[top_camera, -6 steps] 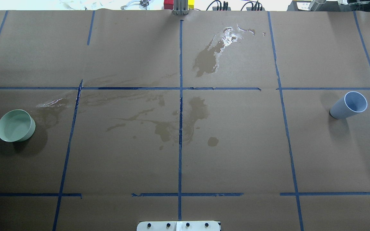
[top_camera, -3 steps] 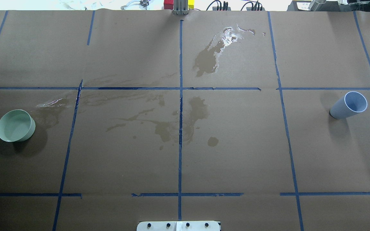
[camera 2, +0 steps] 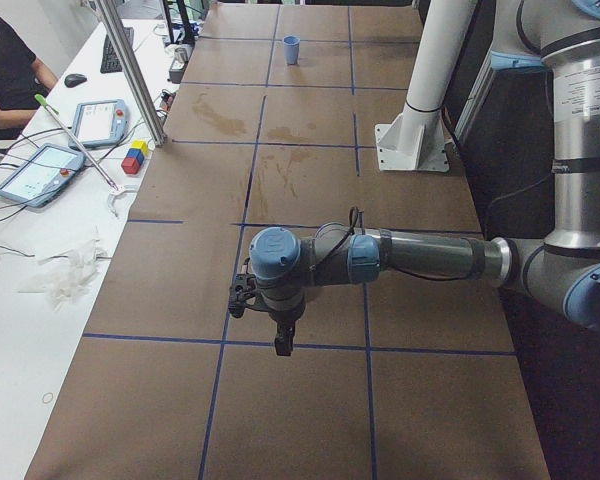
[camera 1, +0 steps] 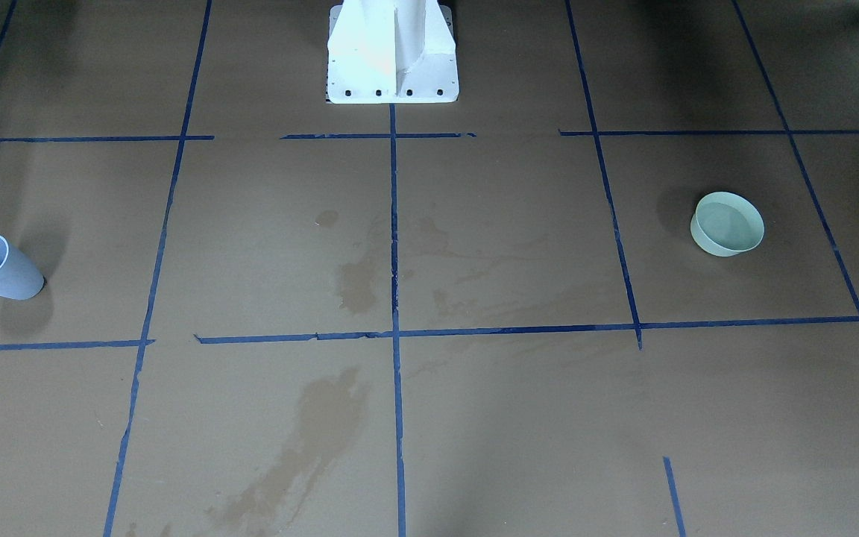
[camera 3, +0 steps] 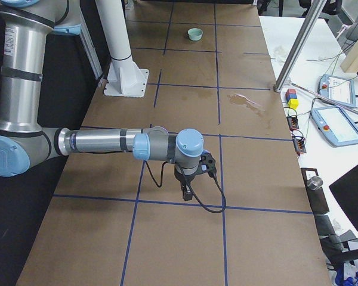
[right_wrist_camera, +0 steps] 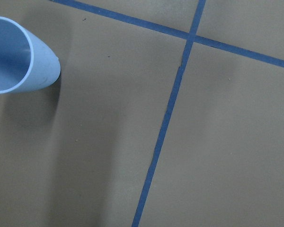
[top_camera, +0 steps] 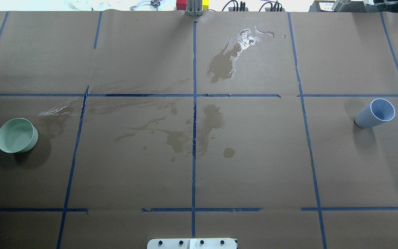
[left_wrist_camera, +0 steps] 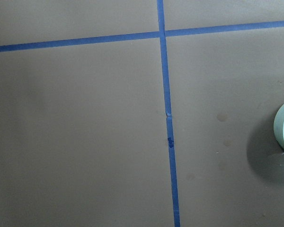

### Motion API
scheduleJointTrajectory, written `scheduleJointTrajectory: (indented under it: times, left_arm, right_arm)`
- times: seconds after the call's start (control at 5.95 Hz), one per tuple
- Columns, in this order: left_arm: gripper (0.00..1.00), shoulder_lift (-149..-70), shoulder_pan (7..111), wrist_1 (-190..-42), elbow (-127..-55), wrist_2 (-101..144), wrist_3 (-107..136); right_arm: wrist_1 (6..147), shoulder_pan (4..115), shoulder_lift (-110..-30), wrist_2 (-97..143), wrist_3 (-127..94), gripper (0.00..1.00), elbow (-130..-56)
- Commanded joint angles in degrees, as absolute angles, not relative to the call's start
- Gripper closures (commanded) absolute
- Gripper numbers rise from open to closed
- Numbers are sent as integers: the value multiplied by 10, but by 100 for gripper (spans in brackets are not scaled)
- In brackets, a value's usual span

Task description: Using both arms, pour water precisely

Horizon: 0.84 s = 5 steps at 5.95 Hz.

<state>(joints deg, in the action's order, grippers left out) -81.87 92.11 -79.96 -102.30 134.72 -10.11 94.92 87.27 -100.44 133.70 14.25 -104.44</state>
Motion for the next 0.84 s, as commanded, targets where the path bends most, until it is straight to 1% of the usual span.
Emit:
scheduleJointTrajectory:
  times: [0.0,0.34,0.67]
  left_arm:
    - [0,-814,921,-800,-1020,1346,-101]
    - [0,-813,920,-800,-1006,1347,-101]
    - [0,-813,920,-800,-1010,1346,-101]
  right_arm:
    - [948,872,-1002,1336,144,0,-1044]
    - [949,872,-998,1337,142,0,-1049]
    - [949,872,-997,1339,142,0,-1051]
